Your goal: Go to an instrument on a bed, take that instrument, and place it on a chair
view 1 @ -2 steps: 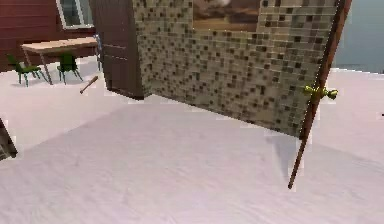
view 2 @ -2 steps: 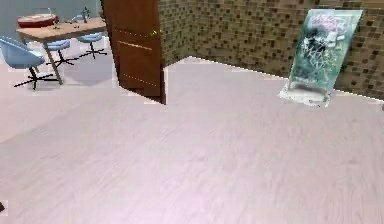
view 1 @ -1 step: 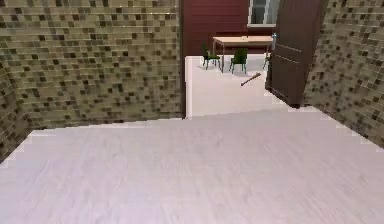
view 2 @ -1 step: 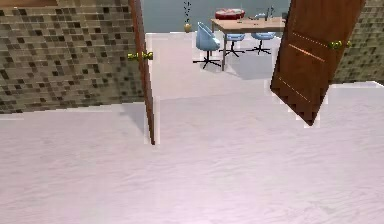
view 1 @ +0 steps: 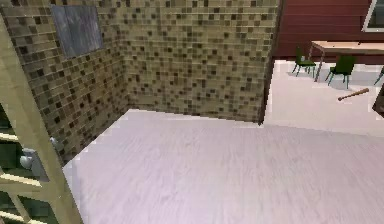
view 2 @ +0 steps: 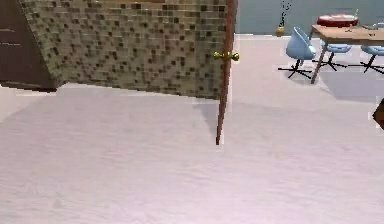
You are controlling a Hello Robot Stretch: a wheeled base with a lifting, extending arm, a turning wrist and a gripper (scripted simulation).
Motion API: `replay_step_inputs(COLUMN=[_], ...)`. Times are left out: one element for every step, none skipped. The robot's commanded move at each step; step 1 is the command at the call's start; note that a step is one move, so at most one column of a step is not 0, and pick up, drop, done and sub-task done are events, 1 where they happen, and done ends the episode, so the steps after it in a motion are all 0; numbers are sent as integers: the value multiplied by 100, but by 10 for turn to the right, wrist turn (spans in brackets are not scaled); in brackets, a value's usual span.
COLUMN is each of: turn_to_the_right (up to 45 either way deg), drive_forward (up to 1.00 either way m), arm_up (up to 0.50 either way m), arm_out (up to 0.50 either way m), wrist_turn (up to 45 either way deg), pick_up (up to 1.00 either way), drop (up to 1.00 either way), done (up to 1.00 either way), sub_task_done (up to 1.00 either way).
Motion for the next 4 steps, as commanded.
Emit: replay_step_inputs(turn_to_the_right=[0,360,30,0], drive_forward=[35,0,0,100], arm_up=[0,0,0,0], arm_out=[0,0,0,0], wrist_turn=[0,0,0,0], pick_up=[0,0,0,0], drop=[0,0,0,0], done=[0,0,0,0], sub_task_done=[0,0,0,0])
